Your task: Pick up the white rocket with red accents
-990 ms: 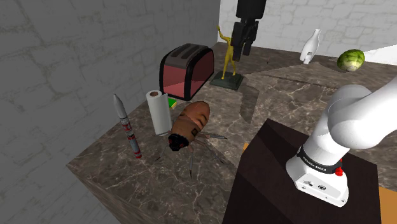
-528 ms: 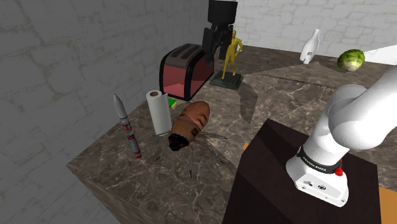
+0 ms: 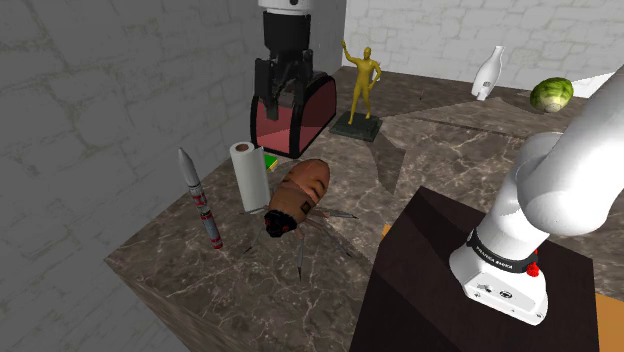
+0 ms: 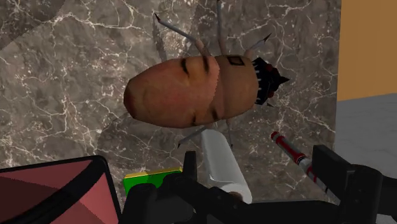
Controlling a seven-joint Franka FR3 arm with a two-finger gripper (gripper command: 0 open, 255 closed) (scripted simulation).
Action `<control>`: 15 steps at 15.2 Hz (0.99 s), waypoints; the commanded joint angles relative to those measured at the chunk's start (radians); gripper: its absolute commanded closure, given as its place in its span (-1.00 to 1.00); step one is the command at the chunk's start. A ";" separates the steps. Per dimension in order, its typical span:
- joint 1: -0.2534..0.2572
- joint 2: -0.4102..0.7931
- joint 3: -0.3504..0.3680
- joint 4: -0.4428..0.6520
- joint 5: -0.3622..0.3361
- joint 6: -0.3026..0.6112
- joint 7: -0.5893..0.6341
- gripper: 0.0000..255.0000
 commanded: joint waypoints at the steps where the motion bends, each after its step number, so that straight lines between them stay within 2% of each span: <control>1: 0.012 0.060 0.027 0.047 -0.021 0.019 0.033 -1.00; 8: 0.079 0.321 0.100 0.308 -0.146 0.022 0.155 -1.00; 15: 0.216 0.629 0.118 0.690 -0.300 -0.062 0.247 -1.00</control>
